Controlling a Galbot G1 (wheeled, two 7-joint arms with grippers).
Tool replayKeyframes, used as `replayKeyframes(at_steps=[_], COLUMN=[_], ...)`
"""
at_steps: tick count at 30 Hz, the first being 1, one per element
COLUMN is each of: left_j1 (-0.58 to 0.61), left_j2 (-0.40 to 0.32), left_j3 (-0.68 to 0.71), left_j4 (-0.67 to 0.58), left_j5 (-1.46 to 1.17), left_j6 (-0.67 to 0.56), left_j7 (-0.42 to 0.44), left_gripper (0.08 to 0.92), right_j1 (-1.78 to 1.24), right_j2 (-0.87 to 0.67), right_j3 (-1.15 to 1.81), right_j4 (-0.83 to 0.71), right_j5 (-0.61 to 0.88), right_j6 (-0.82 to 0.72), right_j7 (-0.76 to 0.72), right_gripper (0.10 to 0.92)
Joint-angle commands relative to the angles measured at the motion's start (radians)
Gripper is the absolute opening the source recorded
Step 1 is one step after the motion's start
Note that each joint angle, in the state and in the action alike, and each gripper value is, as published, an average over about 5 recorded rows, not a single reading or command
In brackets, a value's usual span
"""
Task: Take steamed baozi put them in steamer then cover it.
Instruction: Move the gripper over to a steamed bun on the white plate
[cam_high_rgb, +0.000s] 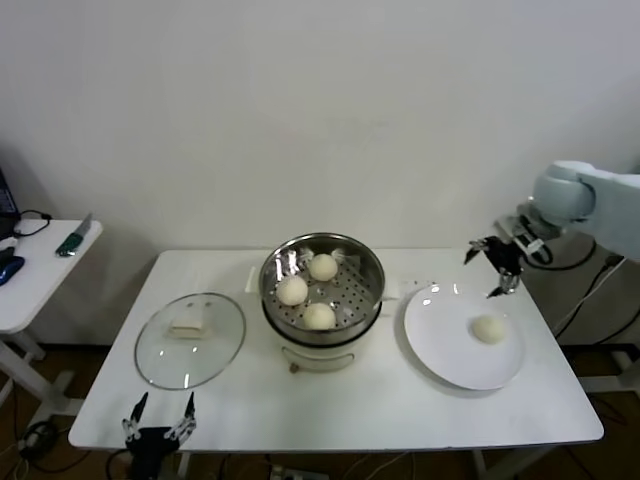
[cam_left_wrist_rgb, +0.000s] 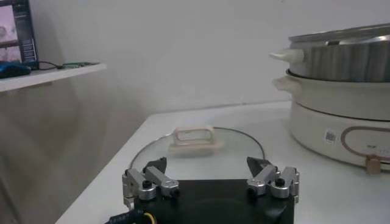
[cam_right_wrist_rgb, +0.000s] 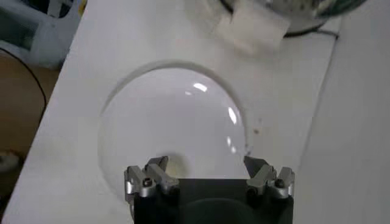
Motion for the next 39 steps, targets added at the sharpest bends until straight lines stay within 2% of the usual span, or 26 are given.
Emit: replayKeyframes(at_steps=[1, 13, 39], left_j1=[0.001, 0.000, -0.011], left_j2=[-0.007, -0.025, -0.028], left_j3=[-0.004, -0.008, -0.007], left_j4=[0.006, 0.021, 0.032], left_j5=[0.003, 0.006, 0.002], left_j6=[0.000, -0.002, -0.001], left_j7=[0.001, 0.001, -0.012], left_gripper=[0.823, 0.823, 0.823], right_j1=[-0.378, -0.538, -0.618], right_j2=[-0.056, 0.062, 0.159], right_j3=[0.300, 0.438, 0.533], right_j4=[-0.221, -0.368, -0.489], right_j5=[-0.107, -0.194, -0.251], right_j6=[-0.033, 0.001, 0.006], right_j7=[-0.019, -0.011, 0.009], right_gripper=[0.823, 0.823, 0.822])
